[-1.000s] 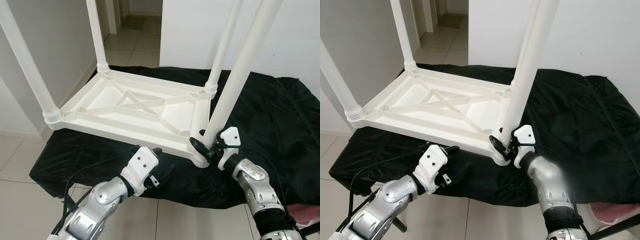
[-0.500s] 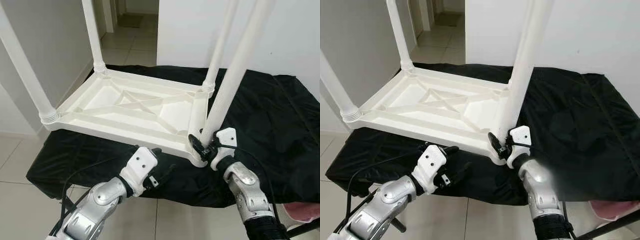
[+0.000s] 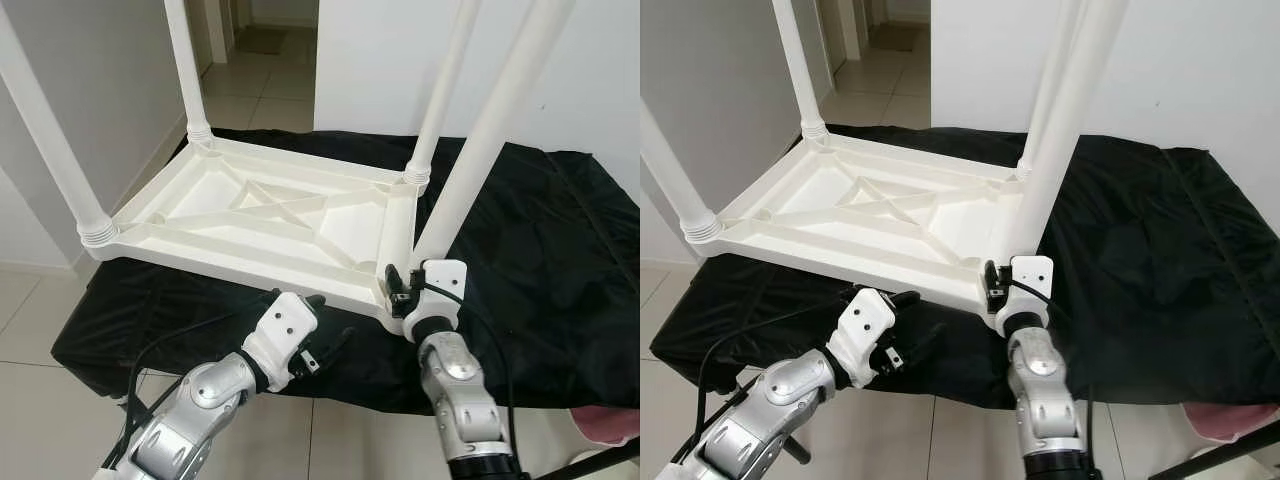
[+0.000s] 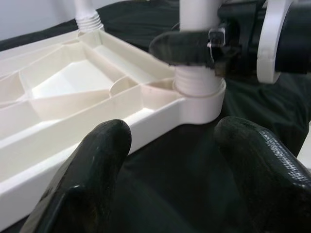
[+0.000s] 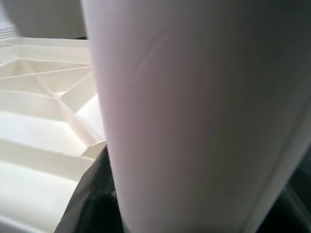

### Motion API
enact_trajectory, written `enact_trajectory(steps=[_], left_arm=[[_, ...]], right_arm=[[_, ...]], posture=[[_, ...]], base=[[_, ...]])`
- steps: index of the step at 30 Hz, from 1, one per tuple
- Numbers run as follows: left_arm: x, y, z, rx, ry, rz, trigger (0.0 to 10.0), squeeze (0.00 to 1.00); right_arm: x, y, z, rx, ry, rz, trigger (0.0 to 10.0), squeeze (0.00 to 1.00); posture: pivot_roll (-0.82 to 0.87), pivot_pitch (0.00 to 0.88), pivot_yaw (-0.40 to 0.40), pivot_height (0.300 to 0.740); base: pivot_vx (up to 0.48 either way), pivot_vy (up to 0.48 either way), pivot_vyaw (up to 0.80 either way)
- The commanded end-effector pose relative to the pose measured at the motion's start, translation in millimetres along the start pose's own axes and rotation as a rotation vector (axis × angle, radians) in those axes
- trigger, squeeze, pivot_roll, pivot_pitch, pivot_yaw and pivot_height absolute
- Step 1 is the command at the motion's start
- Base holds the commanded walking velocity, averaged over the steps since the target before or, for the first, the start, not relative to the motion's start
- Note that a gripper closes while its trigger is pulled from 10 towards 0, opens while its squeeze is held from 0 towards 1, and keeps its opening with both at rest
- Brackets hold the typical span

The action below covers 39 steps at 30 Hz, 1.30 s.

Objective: Building children table

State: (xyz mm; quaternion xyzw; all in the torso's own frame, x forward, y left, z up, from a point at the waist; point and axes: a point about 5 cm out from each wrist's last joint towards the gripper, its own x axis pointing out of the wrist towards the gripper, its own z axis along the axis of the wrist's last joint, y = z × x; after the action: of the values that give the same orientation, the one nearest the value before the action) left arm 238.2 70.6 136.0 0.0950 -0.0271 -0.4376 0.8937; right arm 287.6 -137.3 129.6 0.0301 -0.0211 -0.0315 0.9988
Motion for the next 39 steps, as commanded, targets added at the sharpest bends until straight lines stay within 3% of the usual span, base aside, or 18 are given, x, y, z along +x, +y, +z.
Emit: enact_trajectory(steps=[1, 5, 13, 14, 15, 16, 17, 18, 34, 35, 36, 39], left_arm=[[0.1, -0.7, 0.3, 0.005, -0.004, -0.071, 10.0, 0.00], [0.7, 2.2, 1.5, 0.014, -0.008, -0.068, 10.0, 0.00], [3.6, 1.3, 1.7, 0.018, -0.013, -0.075, 10.0, 0.00], [4.7, 1.9, 1.9, 0.026, -0.015, -0.080, 10.0, 0.00], [4.7, 1.9, 1.9, 0.026, -0.015, -0.080, 10.0, 0.00], [5.1, 2.7, 2.8, 0.029, -0.017, -0.080, 10.0, 0.00], [5.4, 3.4, 3.4, 0.031, -0.019, -0.079, 10.0, 0.00], [5.1, 4.1, 3.4, 0.029, -0.019, -0.074, 10.0, 0.00], [5.9, 5.7, 3.1, 0.019, -0.031, -0.055, 10.0, 0.00], [8.6, 6.3, 4.5, 0.018, -0.040, -0.051, 10.0, 0.00], [10.9, 6.6, 5.2, 0.018, -0.046, -0.048, 10.0, 0.00], [14.5, 7.1, 6.4, 0.015, -0.057, -0.043, 10.0, 0.00]], right_arm=[[-2.4, -11.2, -12.7, 0.010, 0.072, -0.095, 10.0, 0.00], [-4.8, -4.0, -11.6, 0.042, 0.081, -0.161, 10.0, 0.00], [-5.3, 7.4, -11.6, 0.051, 0.089, -0.117, 10.0, 0.00], [-2.7, 10.6, -10.1, 0.030, 0.080, -0.089, 10.0, 0.09], [-2.7, 10.6, -10.1, 0.030, 0.080, -0.089, 10.0, 0.09], [-1.2, 11.1, -9.2, 0.029, 0.075, -0.081, 10.0, 0.22], [-0.3, 11.6, -8.6, 0.029, 0.072, -0.080, 10.0, 0.90], [0.3, 10.3, -8.2, 0.029, 0.071, -0.082, 10.0, 1.00], [2.9, 6.5, -7.0, -0.023, 0.031, 0.044, 10.0, 1.00], [2.8, 5.1, -8.2, -0.022, 0.029, 0.060, 10.0, 0.10], [2.8, 3.8, -9.3, -0.021, 0.026, 0.068, 10.0, 0.00], [2.3, 1.9, -10.4, -0.017, 0.017, 0.073, 10.0, 0.00]], posture=[[-0.01, 0.001, -0.003, 0.740], [-0.01, 0.000, -0.005, 0.740], [-0.02, 0.000, -0.008, 0.740], [-0.01, 0.000, -0.012, 0.740], [-0.01, 0.000, -0.012, 0.740], [-0.01, 0.000, -0.012, 0.740], [-0.01, 0.000, -0.012, 0.740], [-0.01, 0.000, -0.015, 0.740], [-0.01, 0.000, -0.024, 0.740], [-0.02, 0.000, -0.027, 0.740], [-0.02, 0.000, -0.025, 0.740], [-0.03, 0.000, -0.022, 0.740]], base=[[0.000, 0.000, 0.00], [0.000, 0.000, 0.00], [0.000, 0.000, 0.00], [0.000, 0.000, 0.00], [0.000, 0.000, 0.00], [0.000, 0.000, 0.00], [0.000, 0.000, 0.00], [0.000, 0.000, 0.00], [0.000, 0.000, 0.00], [0.000, 0.000, 0.00], [0.000, 0.000, 0.00], [0.000, 0.000, 0.00]])
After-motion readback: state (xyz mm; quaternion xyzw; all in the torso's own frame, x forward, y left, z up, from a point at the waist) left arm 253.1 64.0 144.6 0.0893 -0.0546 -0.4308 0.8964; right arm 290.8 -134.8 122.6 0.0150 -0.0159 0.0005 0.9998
